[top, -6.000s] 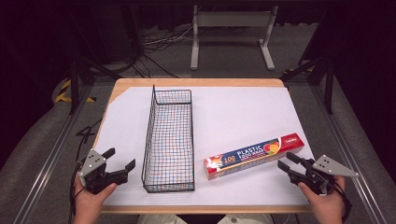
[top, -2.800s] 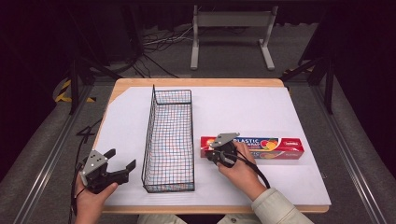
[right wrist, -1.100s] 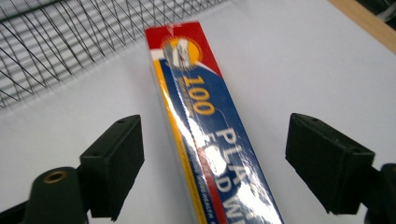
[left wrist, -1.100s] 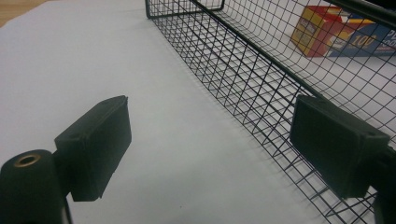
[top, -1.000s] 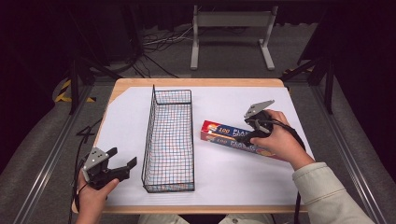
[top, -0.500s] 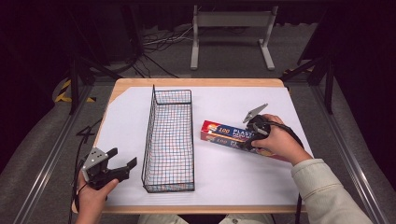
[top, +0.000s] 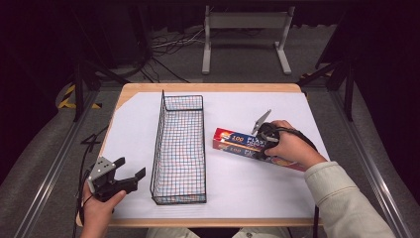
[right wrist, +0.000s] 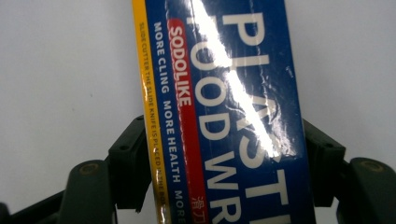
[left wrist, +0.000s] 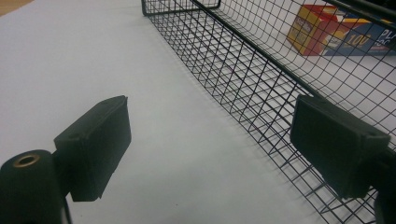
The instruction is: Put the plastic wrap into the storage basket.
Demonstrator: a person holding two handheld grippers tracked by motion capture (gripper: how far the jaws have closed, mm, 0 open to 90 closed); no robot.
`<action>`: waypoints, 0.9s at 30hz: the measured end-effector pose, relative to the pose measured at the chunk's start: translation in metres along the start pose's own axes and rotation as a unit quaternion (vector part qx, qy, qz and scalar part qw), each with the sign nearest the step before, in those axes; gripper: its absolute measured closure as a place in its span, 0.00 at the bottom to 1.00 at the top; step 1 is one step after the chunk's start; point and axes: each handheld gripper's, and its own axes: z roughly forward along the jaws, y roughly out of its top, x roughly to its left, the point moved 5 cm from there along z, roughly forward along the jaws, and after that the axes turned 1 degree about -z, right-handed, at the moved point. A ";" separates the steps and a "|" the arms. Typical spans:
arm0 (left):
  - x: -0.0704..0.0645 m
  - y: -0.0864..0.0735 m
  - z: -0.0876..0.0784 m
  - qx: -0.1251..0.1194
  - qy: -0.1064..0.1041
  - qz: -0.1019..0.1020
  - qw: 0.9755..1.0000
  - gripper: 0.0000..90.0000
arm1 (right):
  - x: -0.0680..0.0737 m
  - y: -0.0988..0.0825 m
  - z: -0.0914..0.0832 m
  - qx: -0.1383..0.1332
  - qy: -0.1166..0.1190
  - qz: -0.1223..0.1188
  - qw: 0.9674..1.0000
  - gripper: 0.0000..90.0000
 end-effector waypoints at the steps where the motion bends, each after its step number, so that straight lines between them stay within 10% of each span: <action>1: 0.000 0.000 0.000 0.000 -0.002 0.001 1.000 0.15 | -0.001 0.000 0.000 0.015 -0.001 -0.006 1.000 0.39; 18: 0.000 0.000 -0.001 -0.002 -0.002 0.002 1.000 0.15 | 0.001 0.002 -0.001 0.031 0.017 -0.004 0.999 0.45; 27: -0.001 0.000 0.000 0.000 0.000 0.002 1.000 0.15 | 0.002 0.004 -0.027 -0.031 0.021 0.062 0.997 0.45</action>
